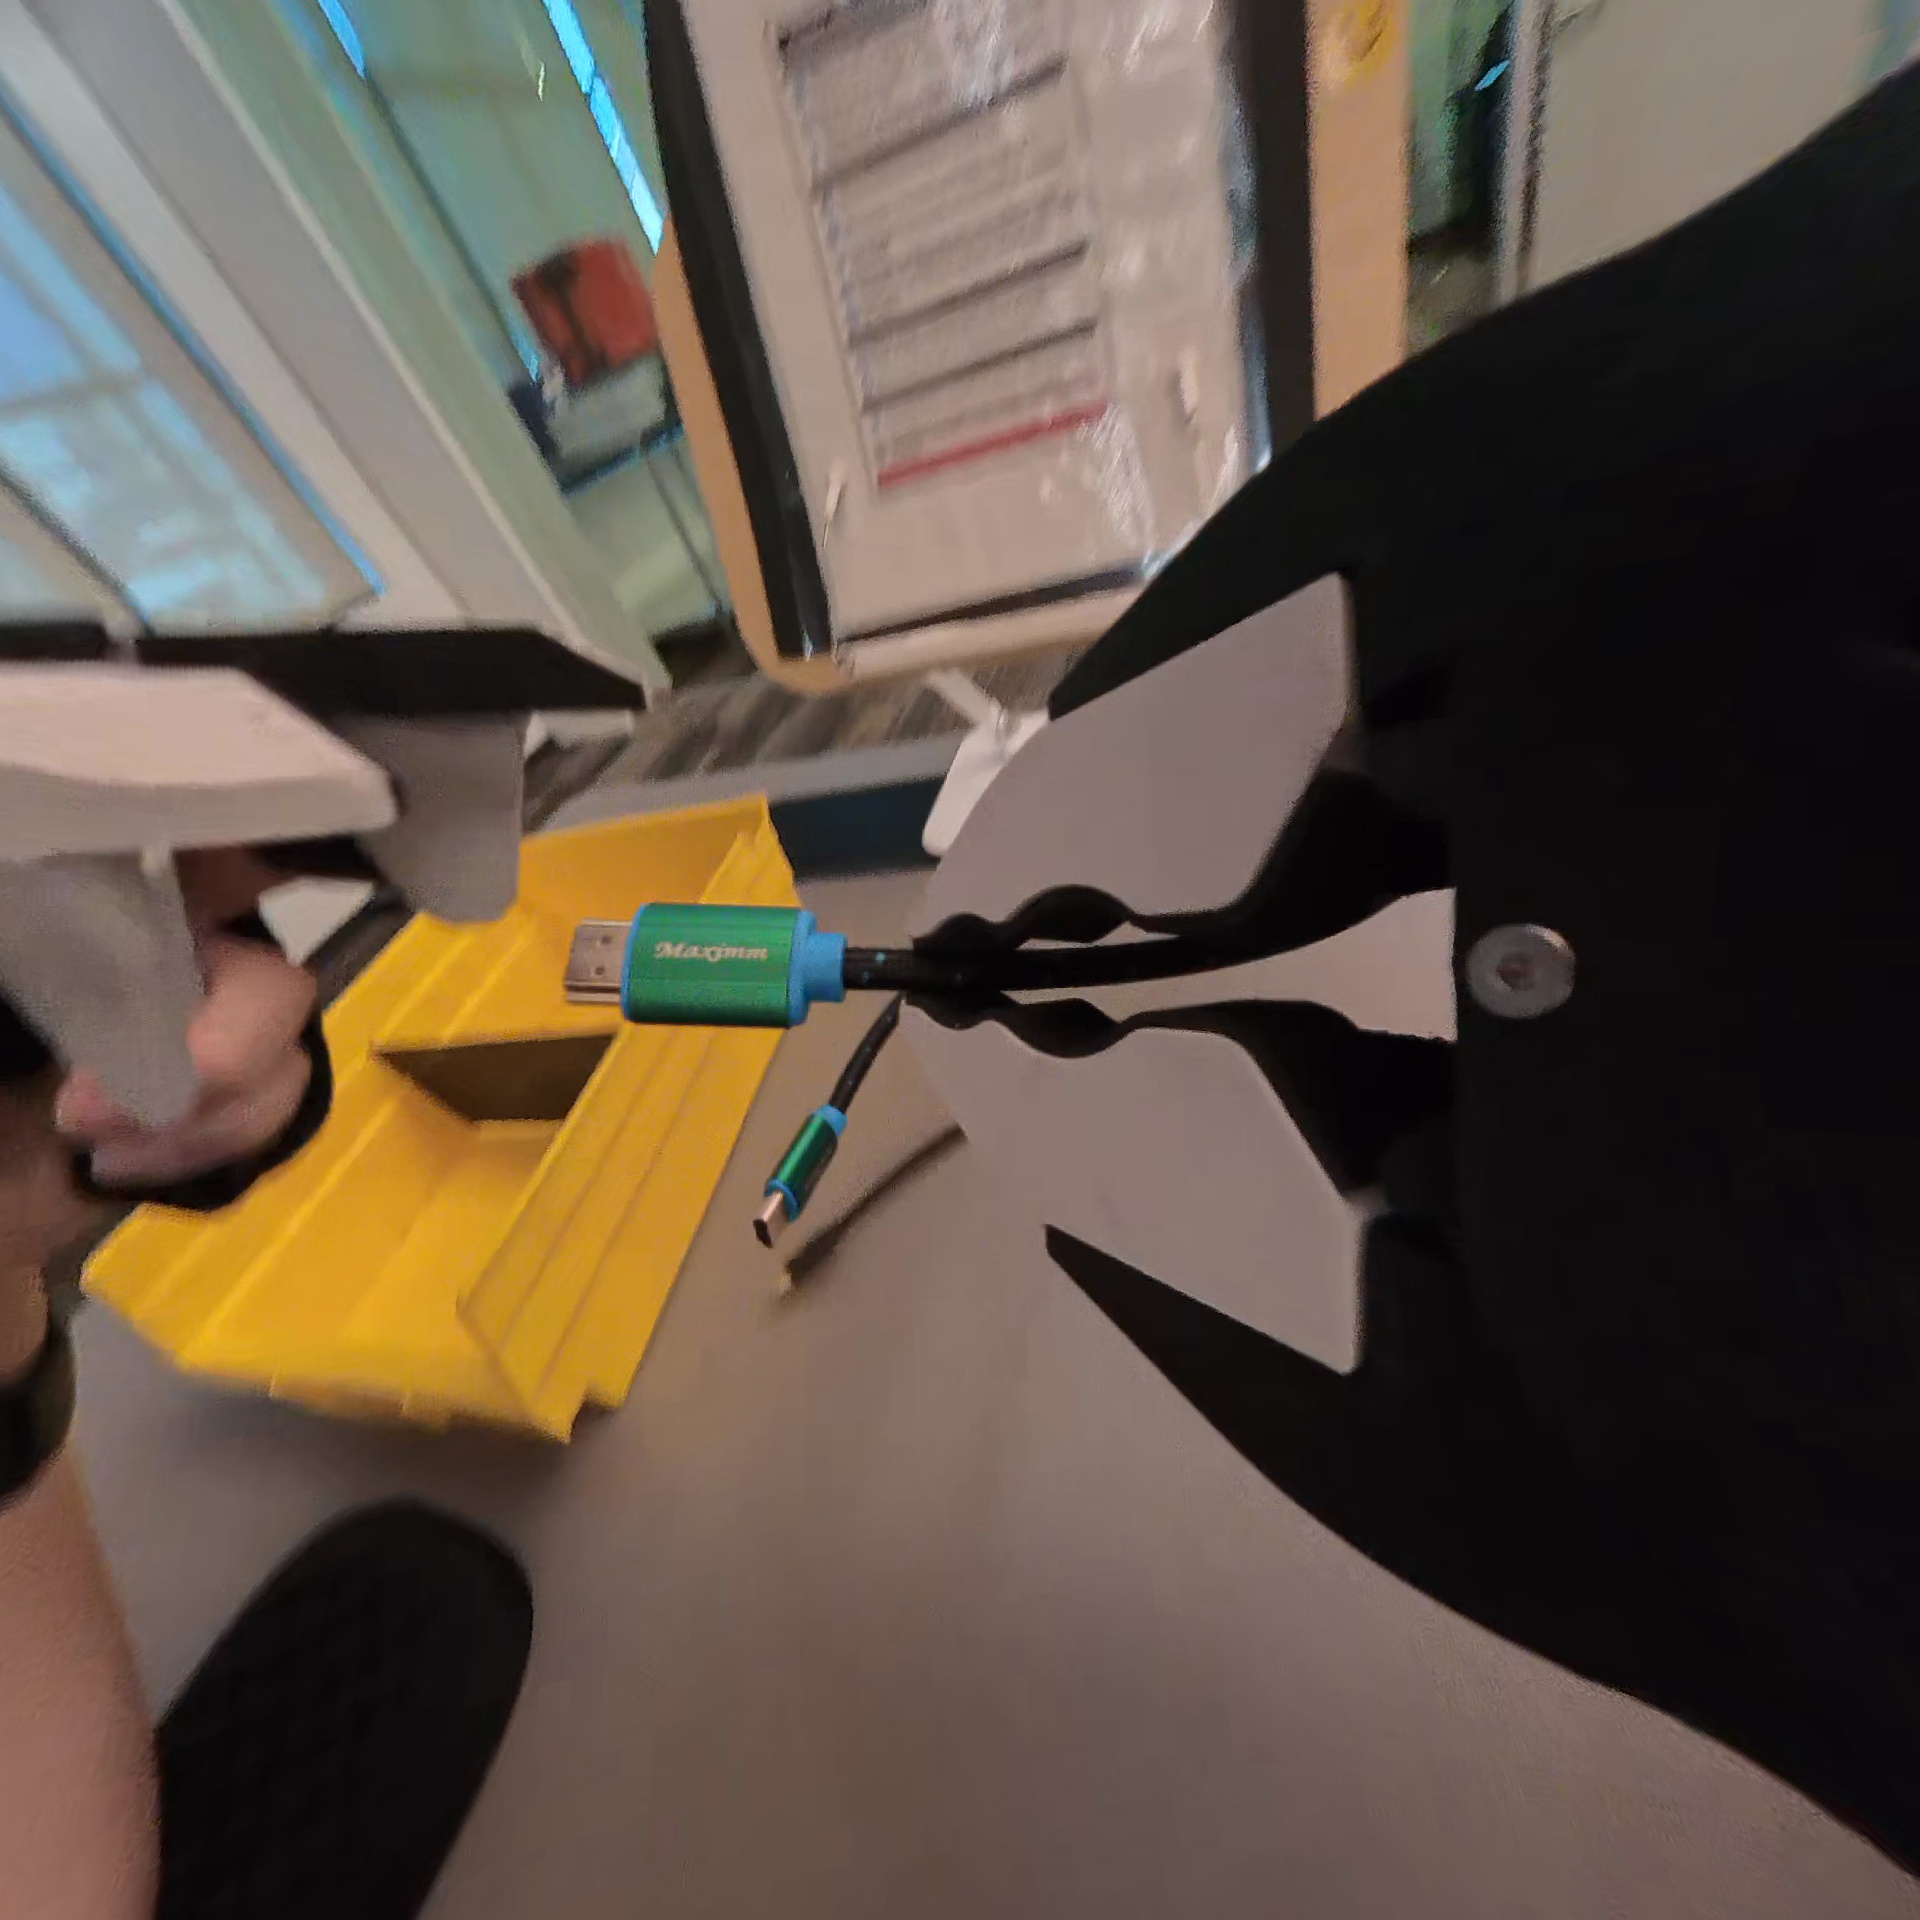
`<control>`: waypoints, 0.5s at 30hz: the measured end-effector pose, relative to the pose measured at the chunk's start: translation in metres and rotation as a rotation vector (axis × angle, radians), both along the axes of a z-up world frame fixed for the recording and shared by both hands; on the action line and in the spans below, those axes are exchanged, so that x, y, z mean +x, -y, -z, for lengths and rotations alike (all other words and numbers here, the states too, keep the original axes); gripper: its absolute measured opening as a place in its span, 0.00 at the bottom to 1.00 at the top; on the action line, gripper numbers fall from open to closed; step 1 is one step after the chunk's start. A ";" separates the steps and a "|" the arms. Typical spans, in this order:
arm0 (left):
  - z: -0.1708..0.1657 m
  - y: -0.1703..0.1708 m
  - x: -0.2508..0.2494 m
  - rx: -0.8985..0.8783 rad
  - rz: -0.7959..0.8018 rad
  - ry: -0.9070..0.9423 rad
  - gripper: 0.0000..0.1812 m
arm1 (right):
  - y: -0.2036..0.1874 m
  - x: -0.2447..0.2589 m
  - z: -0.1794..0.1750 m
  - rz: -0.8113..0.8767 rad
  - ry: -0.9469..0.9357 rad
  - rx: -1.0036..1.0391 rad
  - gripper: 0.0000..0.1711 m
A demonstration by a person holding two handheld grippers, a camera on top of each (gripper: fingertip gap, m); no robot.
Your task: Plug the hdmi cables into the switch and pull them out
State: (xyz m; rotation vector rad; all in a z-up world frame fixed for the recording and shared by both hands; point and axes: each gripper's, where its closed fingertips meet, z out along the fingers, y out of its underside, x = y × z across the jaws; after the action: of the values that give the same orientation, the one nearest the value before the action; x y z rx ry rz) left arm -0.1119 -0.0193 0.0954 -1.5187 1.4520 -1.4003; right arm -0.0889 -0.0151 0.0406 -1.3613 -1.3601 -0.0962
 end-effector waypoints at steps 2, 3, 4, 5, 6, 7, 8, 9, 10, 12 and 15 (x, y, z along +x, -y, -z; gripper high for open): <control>-0.003 -0.005 0.002 -0.050 -0.018 0.035 0.33 | -0.009 0.008 -0.011 0.085 -0.020 0.059 0.04; -0.002 -0.007 0.005 -0.071 -0.030 0.035 0.33 | -0.014 0.012 -0.015 0.130 -0.019 0.085 0.04; 0.001 -0.010 0.009 -0.095 -0.053 0.027 0.32 | -0.019 0.017 -0.018 0.177 -0.012 0.119 0.04; 0.005 -0.013 0.012 -0.118 -0.075 0.016 0.31 | -0.022 0.019 -0.020 0.212 0.001 0.139 0.04; 0.009 -0.015 0.016 -0.139 -0.085 0.011 0.29 | -0.024 0.020 -0.020 0.235 0.012 0.149 0.04; 0.013 -0.015 0.020 -0.158 -0.090 0.009 0.25 | -0.026 0.020 -0.020 0.251 0.023 0.162 0.04; 0.017 -0.015 0.024 -0.170 -0.088 0.004 0.20 | -0.027 0.019 -0.020 0.264 0.033 0.178 0.04; 0.022 -0.014 0.028 -0.171 -0.080 -0.011 0.16 | -0.027 0.017 -0.019 0.265 0.046 0.178 0.04; 0.029 -0.013 0.031 -0.162 -0.069 -0.036 0.12 | -0.028 0.016 -0.018 0.272 0.051 0.182 0.04; 0.035 -0.010 0.034 -0.132 -0.039 -0.053 0.07 | -0.030 0.017 -0.018 0.295 0.067 0.188 0.04; 0.029 -0.008 0.033 -0.156 -0.007 -0.028 0.06 | -0.029 0.015 -0.023 0.282 0.052 0.226 0.04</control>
State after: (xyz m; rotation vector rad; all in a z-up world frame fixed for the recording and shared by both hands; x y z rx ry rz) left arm -0.0790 -0.0116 0.0664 -1.6436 1.3797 -1.5235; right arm -0.0735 0.0141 0.0639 -1.3566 -1.1535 -0.4645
